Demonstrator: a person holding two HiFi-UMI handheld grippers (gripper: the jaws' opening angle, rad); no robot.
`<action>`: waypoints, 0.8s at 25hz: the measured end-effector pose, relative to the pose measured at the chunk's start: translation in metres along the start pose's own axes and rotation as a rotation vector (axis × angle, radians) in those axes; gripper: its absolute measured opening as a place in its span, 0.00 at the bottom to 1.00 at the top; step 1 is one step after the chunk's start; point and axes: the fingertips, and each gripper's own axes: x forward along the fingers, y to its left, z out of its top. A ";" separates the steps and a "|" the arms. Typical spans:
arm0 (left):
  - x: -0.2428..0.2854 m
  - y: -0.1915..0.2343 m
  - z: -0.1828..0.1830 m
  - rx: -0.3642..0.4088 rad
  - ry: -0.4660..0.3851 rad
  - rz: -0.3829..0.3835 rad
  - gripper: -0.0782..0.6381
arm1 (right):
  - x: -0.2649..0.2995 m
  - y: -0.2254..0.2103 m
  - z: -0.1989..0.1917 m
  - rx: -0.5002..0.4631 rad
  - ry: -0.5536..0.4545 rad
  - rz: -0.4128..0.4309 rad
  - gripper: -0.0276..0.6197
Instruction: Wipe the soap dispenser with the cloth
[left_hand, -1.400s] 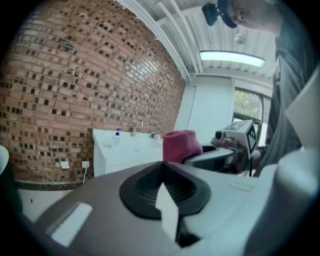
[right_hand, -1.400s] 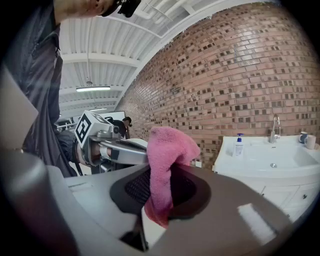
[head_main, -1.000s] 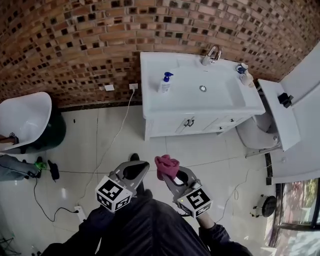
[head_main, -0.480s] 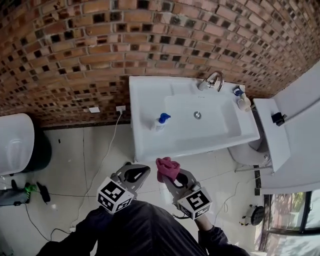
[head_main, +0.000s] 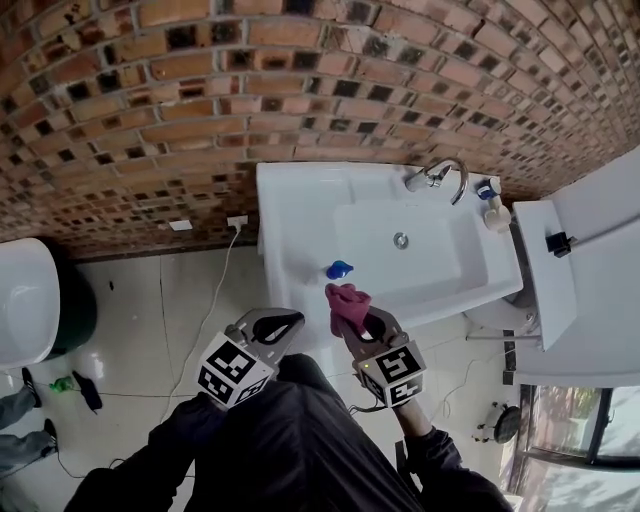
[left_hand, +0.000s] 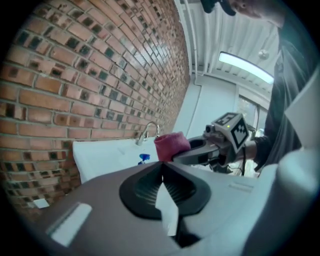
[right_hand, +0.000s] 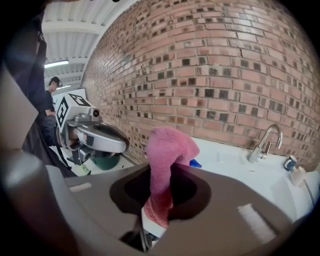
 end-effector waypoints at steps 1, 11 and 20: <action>0.003 0.005 0.001 -0.002 0.006 0.002 0.11 | 0.007 -0.008 0.001 -0.002 0.016 -0.007 0.15; 0.020 0.026 0.020 0.000 0.008 0.011 0.11 | 0.063 -0.056 0.009 -0.056 0.127 0.033 0.15; 0.025 0.039 0.026 0.005 0.013 0.004 0.11 | 0.055 -0.080 -0.011 0.034 0.157 0.023 0.15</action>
